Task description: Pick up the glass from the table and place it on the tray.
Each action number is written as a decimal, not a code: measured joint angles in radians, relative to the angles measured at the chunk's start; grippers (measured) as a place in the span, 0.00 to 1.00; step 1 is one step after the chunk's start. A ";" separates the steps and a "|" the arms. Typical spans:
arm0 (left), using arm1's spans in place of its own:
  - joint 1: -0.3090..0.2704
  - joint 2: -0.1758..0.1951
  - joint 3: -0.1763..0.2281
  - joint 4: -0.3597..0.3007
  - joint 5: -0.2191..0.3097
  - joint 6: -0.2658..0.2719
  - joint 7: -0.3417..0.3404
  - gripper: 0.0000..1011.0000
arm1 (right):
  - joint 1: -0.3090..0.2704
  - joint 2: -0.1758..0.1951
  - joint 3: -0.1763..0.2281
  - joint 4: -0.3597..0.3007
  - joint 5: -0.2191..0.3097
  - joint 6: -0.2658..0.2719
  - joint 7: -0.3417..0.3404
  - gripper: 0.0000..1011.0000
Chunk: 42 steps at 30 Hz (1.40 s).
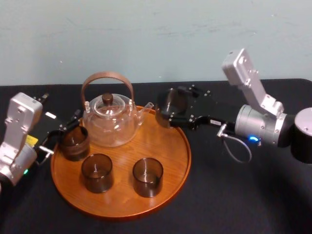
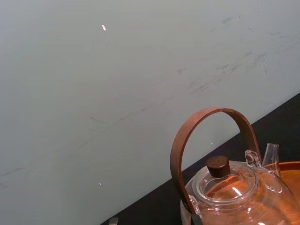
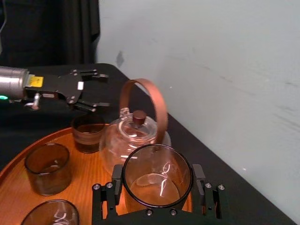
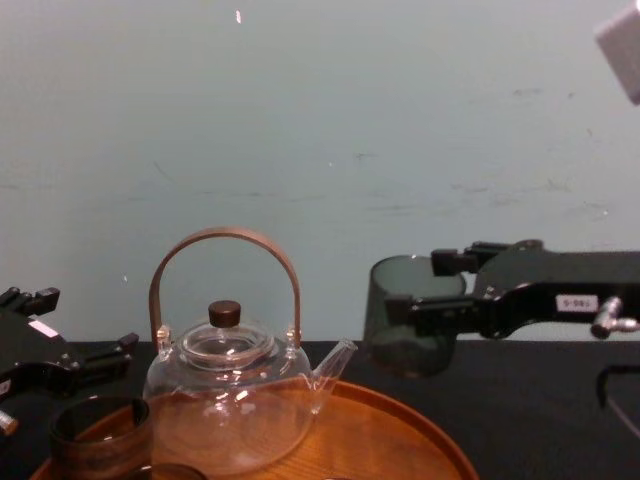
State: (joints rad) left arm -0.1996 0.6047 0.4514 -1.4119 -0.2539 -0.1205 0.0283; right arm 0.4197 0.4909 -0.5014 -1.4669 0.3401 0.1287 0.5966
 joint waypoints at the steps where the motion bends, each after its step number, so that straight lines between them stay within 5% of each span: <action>1: 0.000 0.000 0.000 0.000 0.000 0.000 0.000 0.99 | 0.003 -0.004 -0.010 0.007 0.000 -0.003 0.004 0.89; 18: 0.000 0.000 0.000 0.000 0.000 0.000 0.000 0.99 | 0.028 -0.042 -0.075 0.111 -0.011 -0.016 0.013 0.89; 42: 0.000 0.000 0.000 0.000 0.000 0.000 0.000 0.99 | 0.045 -0.087 -0.101 0.225 -0.047 -0.031 0.011 0.89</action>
State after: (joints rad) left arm -0.1995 0.6047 0.4514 -1.4120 -0.2539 -0.1206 0.0283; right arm 0.4646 0.4036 -0.6025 -1.2417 0.2931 0.0973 0.6078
